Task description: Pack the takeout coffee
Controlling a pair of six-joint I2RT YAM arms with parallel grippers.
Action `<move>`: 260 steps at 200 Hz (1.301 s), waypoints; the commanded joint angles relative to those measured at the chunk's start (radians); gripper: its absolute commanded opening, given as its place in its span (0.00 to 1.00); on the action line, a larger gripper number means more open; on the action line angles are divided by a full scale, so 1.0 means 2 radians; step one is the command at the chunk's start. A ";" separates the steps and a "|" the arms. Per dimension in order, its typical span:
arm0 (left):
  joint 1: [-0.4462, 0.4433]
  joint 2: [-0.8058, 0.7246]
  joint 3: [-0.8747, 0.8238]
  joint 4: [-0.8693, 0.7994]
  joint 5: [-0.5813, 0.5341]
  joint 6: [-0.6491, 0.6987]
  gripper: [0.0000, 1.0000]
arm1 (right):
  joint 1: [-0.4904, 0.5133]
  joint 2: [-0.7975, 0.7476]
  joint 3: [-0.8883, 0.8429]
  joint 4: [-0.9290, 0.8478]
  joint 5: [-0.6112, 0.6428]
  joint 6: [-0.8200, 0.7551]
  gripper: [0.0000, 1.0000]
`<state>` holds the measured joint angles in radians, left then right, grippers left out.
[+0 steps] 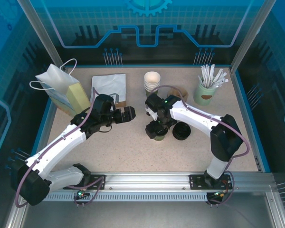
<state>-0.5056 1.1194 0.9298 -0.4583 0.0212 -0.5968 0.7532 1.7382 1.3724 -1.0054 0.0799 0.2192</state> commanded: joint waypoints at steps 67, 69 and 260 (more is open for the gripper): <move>0.005 -0.006 -0.005 -0.005 -0.014 0.003 0.99 | 0.011 -0.012 0.005 -0.015 0.010 0.000 0.86; 0.005 -0.005 -0.005 -0.005 -0.014 0.003 0.99 | 0.011 -0.015 0.004 -0.015 0.010 0.000 0.86; 0.006 -0.044 -0.007 -0.023 -0.049 0.020 0.99 | -0.322 -0.136 0.029 -0.074 -0.043 -0.072 0.83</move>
<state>-0.5045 1.0492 0.9298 -0.4797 -0.0536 -0.5755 0.1589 1.4117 1.3739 -1.1679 0.0311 0.1307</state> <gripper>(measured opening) 0.987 0.845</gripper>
